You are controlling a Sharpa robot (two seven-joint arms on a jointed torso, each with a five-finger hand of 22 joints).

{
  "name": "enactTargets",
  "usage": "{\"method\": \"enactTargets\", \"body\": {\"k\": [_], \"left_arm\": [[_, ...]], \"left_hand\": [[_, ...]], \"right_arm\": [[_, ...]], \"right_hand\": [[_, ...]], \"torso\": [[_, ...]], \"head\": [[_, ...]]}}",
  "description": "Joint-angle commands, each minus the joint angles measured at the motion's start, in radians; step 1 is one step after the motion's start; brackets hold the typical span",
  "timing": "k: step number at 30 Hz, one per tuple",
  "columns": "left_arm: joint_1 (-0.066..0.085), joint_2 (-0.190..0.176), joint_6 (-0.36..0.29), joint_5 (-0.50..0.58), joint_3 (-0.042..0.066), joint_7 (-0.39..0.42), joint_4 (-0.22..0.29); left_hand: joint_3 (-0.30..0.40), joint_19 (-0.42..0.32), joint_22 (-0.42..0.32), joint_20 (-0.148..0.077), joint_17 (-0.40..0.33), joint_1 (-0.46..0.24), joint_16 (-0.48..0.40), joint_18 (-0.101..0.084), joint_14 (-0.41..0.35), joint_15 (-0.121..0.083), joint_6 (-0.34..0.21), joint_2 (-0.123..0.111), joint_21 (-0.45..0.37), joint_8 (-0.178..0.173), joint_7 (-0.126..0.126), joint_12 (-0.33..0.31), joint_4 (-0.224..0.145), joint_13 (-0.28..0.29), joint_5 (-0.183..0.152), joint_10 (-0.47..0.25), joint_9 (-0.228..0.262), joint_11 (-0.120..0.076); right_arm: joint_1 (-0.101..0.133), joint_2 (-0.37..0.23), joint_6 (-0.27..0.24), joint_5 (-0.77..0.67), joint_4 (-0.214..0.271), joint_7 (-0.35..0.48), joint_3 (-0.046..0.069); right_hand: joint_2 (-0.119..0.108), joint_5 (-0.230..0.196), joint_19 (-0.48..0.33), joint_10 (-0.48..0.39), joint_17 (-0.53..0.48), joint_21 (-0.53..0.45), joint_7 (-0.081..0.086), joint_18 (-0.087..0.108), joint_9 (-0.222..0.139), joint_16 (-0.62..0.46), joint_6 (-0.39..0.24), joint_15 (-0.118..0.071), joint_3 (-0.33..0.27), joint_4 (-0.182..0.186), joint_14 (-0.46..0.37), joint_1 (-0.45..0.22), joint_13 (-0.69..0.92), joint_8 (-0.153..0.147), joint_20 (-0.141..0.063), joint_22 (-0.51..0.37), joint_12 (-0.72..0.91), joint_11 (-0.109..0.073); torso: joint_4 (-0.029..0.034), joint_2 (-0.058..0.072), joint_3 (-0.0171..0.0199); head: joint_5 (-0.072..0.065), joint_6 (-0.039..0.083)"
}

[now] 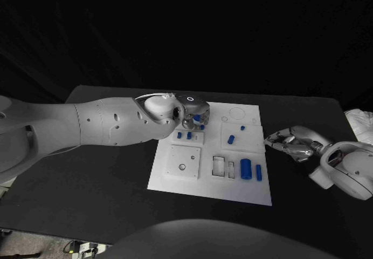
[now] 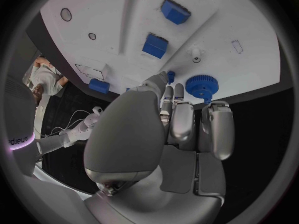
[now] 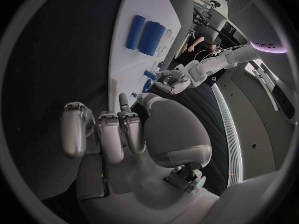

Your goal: Assemble the parts on the task board

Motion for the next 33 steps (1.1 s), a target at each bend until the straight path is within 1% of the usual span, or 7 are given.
{"method": "enactTargets", "body": {"k": [1,5,9,13,17,26,33], "left_arm": [[-0.002,0.004,-0.011,-0.01,0.001,0.004,-0.004],[-0.003,0.008,-0.007,-0.009,0.001,0.005,-0.008],[-0.003,0.012,-0.004,-0.008,0.001,0.008,-0.014],[-0.004,0.018,-0.003,-0.004,0.001,0.01,-0.021],[-0.005,0.021,0.0,-0.003,0.001,0.011,-0.027],[-0.008,0.024,0.006,-0.002,0.001,0.012,-0.034],[-0.01,0.028,0.014,-0.002,0.0,0.013,-0.041]], "left_hand": [[0.012,0.048,0.206,-0.004,-0.005,0.016,-0.006,-0.006,-0.009,-0.002,-0.009,0.005,-0.006,0.0,-0.004,-0.006,-0.003,-0.003,0.016,0.005,-0.005,-0.005],[0.014,0.047,0.206,-0.004,-0.01,0.018,-0.009,-0.005,-0.01,-0.002,-0.01,0.008,-0.008,0.0,-0.004,-0.007,-0.004,-0.005,0.022,0.005,-0.006,-0.005],[0.018,0.046,0.205,-0.004,-0.014,0.021,-0.011,-0.005,-0.012,-0.002,-0.007,0.012,-0.01,0.002,-0.004,-0.007,-0.006,-0.006,0.027,0.007,-0.007,-0.005],[0.025,0.045,0.204,-0.004,-0.02,0.026,-0.014,-0.004,-0.015,-0.002,-0.001,0.018,-0.013,0.006,-0.002,-0.007,-0.01,-0.008,0.041,0.011,-0.009,-0.004],[0.03,0.042,0.202,-0.004,-0.045,0.03,-0.029,-0.003,-0.022,-0.002,0.003,0.022,-0.02,0.007,-0.002,-0.01,-0.014,-0.011,0.047,0.01,-0.01,-0.004],[0.037,0.041,0.201,-0.005,-0.054,0.039,-0.035,-0.002,-0.025,-0.004,0.015,0.026,-0.023,0.013,-0.006,-0.012,-0.025,-0.016,0.048,0.017,-0.01,-0.008],[0.037,0.04,0.201,-0.006,-0.061,0.04,-0.039,-0.002,-0.027,-0.005,0.021,0.025,-0.025,0.015,-0.006,-0.008,-0.032,-0.019,0.039,0.035,-0.011,-0.01]], "right_arm": [[-0.001,0.0,0.016,-0.002,0.001,0.001,0.0],[-0.001,0.0,0.016,-0.002,0.001,0.0,0.0],[-0.001,-0.001,0.017,-0.002,0.001,-0.002,0.0],[-0.001,-0.001,0.017,-0.002,0.001,-0.002,0.0],[-0.001,-0.001,0.017,-0.002,0.001,-0.002,0.0],[-0.001,-0.002,0.016,-0.002,0.002,-0.003,0.0],[-0.001,-0.002,0.015,-0.001,0.002,-0.003,0.0]], "right_hand": [[-0.004,0.004,-0.004,0.107,0.263,-0.006,0.002,0.018,0.001,0.003,0.007,0.006,0.007,-0.001,0.104,0.003,0.263,-0.006,0.002,0.189,0.004,0.006],[-0.004,0.004,-0.005,0.107,0.263,-0.006,0.002,0.019,0.002,0.003,0.008,0.006,0.007,-0.001,0.104,0.003,0.263,-0.006,0.003,0.189,0.004,0.006],[-0.004,0.004,-0.005,0.107,0.263,-0.006,0.002,0.019,0.002,0.003,0.008,0.006,0.007,-0.001,0.104,0.003,0.263,-0.006,0.003,0.189,0.004,0.006],[-0.004,0.004,-0.005,0.107,0.263,-0.006,0.002,0.019,0.002,0.003,0.008,0.006,0.007,-0.001,0.104,0.003,0.263,-0.006,0.003,0.189,0.004,0.006],[-0.004,0.004,-0.005,0.107,0.263,-0.006,0.002,0.019,0.002,0.003,0.008,0.006,0.007,-0.001,0.104,0.003,0.263,-0.006,0.003,0.189,0.004,0.006],[-0.004,0.004,-0.005,0.107,0.263,-0.006,0.002,0.019,0.002,0.003,0.008,0.006,0.007,-0.001,0.104,0.003,0.263,-0.006,0.003,0.189,0.004,0.006],[-0.004,0.004,-0.006,0.107,0.263,-0.007,0.002,0.019,0.002,0.003,0.009,0.006,0.008,-0.001,0.104,0.002,0.263,-0.005,0.003,0.188,0.004,0.006]], "torso": [[-0.0005,0.0,-0.0005],[-0.0004,0.0,-0.0009],[-0.0003,0.001,-0.0005],[0.0002,0.0,-0.0007],[-0.0008,0.001,-0.0004],[-0.0004,0.001,-0.0008],[-0.0007,0.0,-0.001]], "head": [[-0.002,0.0],[-0.003,0.0],[-0.004,0.0],[-0.006,0.0],[-0.006,0.0],[-0.011,0.0],[-0.014,0.0]]}}
